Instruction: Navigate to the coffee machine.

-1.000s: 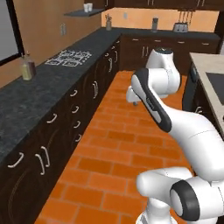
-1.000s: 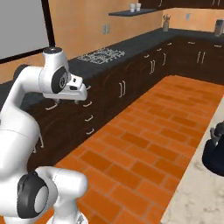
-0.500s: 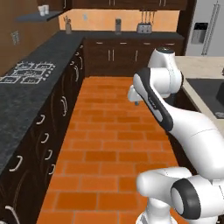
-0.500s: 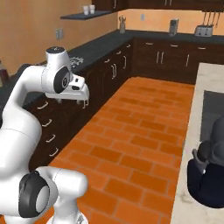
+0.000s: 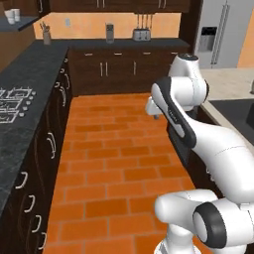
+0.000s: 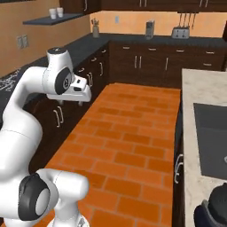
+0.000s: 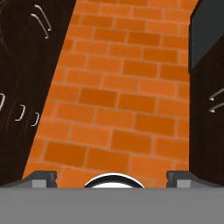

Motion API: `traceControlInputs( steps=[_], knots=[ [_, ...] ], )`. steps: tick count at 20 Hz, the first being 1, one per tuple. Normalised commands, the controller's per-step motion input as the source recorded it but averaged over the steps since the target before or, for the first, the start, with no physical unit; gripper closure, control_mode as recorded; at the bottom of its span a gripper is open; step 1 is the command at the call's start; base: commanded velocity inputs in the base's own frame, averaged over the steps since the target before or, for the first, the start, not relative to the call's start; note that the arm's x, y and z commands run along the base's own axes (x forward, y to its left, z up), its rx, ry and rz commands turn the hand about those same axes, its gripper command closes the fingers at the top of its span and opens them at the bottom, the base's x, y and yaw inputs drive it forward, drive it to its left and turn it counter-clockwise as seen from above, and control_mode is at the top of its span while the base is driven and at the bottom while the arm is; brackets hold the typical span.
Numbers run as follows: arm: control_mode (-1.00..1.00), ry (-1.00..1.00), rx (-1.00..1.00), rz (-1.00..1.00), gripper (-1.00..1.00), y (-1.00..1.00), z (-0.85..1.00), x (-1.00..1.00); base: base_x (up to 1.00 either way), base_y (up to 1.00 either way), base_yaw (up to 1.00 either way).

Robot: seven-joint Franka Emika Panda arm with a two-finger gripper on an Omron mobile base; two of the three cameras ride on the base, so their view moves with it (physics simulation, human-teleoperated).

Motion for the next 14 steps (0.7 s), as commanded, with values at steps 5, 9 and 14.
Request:
traceControlInputs(
  steps=[5, 9, 14],
  knots=[
    [1.0, 0.0, 0.0, 0.0, -1.0, 0.0, 0.0, 0.0, 1.0, 0.14, 0.0],
    [1.0, 0.0, 0.0, 0.0, -1.0, 0.0, 0.0, 0.0, 1.0, 0.0, 0.0],
    [1.0, 0.0, 0.0, 0.0, -1.0, 0.0, 0.0, 0.0, 1.0, 0.0, -0.02]
  ],
)
